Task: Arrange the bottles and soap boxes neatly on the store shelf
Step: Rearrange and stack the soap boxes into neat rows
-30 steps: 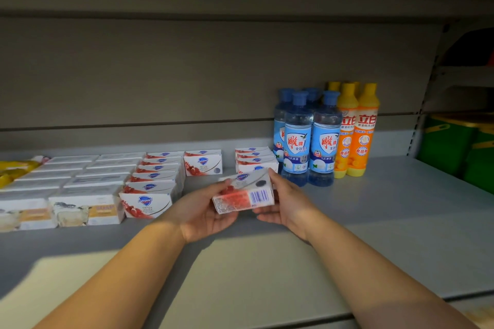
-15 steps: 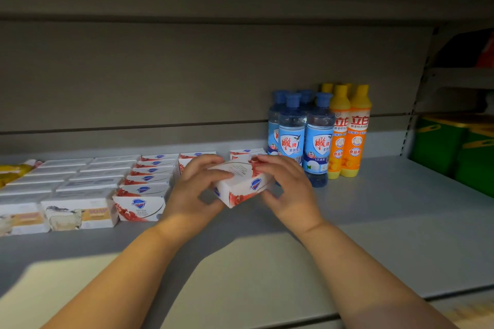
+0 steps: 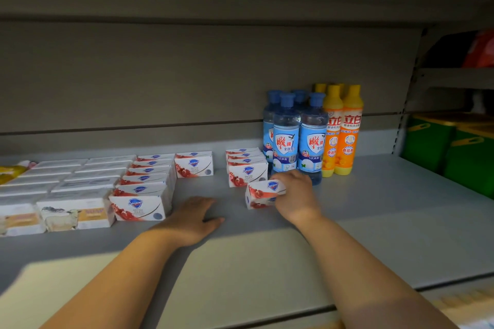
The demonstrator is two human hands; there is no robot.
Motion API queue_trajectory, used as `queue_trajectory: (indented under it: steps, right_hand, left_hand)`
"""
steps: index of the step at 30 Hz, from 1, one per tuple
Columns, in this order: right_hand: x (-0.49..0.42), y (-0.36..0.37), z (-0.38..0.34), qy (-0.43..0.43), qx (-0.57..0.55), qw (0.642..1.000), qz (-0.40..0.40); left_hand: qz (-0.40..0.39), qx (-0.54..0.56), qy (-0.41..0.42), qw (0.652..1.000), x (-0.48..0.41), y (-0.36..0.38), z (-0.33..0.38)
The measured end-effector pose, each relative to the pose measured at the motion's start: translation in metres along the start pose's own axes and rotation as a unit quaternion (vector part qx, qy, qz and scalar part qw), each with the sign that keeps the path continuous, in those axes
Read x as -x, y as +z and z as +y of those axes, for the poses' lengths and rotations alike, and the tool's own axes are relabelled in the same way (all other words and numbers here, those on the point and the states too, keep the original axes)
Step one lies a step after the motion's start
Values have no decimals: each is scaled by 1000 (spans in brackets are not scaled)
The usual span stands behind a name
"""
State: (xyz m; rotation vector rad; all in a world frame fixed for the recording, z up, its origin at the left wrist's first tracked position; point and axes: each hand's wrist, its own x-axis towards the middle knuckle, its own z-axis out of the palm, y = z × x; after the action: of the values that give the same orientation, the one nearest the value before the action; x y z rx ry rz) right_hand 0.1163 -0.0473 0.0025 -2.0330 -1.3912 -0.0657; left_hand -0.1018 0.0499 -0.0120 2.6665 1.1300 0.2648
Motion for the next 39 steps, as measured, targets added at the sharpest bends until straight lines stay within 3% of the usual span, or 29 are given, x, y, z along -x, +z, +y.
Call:
queue_trajectory:
  steps: [3,9,13,21,39]
  right_hand:
    - [-1,1,-1,-12,10,1000,16]
    - [8,16,-16,-129,109,986,8]
    - [5,25,-21,-128,142,981,36]
    - [-18,38,-33,-157,207,966,-16]
    - [-37,52,-32,-138,217,966,17]
  left_hand:
    - [-41,-52,-24,998,-2,3,0]
    - [-55,-56,-23,997,-3,1,0]
    - [-57,-55,-17,997,-3,0,1]
    - [-64,-51,-13,997,-3,-1,1]
    - [-58,-47,-19,997,-6,2,-1]
